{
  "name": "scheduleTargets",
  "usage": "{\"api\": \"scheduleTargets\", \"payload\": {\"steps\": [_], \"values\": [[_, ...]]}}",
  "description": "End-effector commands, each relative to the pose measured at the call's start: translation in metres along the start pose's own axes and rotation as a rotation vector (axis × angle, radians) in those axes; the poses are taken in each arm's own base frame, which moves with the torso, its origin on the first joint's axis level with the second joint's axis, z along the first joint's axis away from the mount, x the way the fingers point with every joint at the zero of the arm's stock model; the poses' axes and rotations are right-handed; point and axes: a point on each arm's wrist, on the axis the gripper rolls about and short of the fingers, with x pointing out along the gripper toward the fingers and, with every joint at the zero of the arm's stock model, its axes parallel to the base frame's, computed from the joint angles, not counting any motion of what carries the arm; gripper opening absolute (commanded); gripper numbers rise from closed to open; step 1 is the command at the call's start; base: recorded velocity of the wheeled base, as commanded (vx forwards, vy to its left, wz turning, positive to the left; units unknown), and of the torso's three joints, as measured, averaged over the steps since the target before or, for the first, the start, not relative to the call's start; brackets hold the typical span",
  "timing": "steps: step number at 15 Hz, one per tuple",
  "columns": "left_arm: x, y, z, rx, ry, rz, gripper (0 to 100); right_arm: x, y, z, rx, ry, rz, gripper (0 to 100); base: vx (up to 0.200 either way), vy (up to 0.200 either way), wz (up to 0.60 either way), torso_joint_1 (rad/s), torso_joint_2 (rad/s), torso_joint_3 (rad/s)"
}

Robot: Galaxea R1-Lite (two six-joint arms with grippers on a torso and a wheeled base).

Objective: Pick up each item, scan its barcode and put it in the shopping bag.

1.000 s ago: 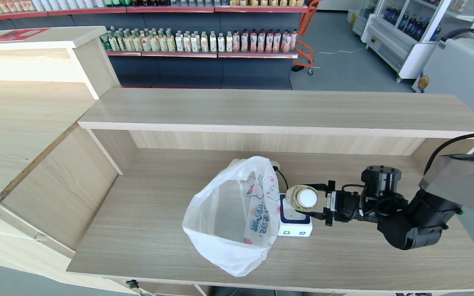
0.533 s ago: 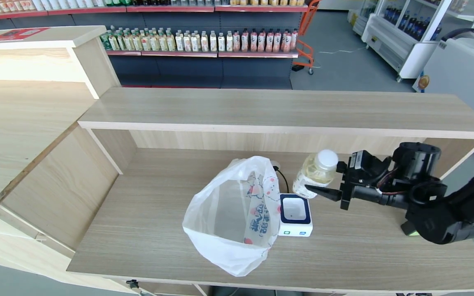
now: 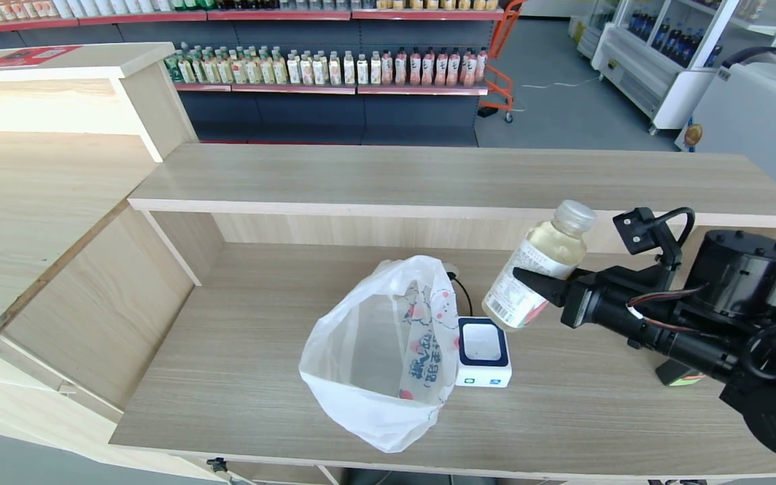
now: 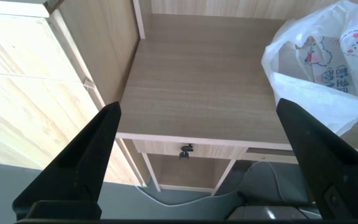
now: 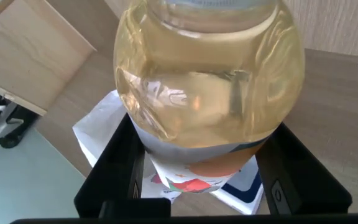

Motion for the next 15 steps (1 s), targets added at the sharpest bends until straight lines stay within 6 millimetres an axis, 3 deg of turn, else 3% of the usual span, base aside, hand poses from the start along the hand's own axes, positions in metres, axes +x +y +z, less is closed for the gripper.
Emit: {"api": "scheduleTargets", "payload": {"steps": [1,6,9,13,15], "values": [[0.000,0.000,0.000,0.004,0.000,0.001,100,-0.001,0.002,0.000,0.009,-0.002,0.003,0,0.000,0.000,0.00,0.000,0.00,0.000],[0.000,0.000,0.000,-0.002,0.000,0.001,100,-0.003,0.002,-0.006,0.066,0.023,-0.002,0,0.000,0.160,0.00,-0.001,0.00,0.002],[0.000,0.000,0.000,-0.002,0.000,0.001,100,0.004,-0.002,-0.016,0.082,0.056,-0.008,0,0.000,0.000,0.00,0.000,0.00,0.000],[0.000,0.000,0.000,-0.002,0.000,0.001,100,0.022,-0.004,-0.042,0.093,0.123,-0.005,0,0.000,0.000,0.00,0.000,0.00,0.000],[0.000,0.000,0.000,-0.002,0.000,0.001,100,0.037,-0.013,-0.067,0.019,0.130,-0.031,0,0.000,0.000,0.00,0.000,0.00,0.000]]}}
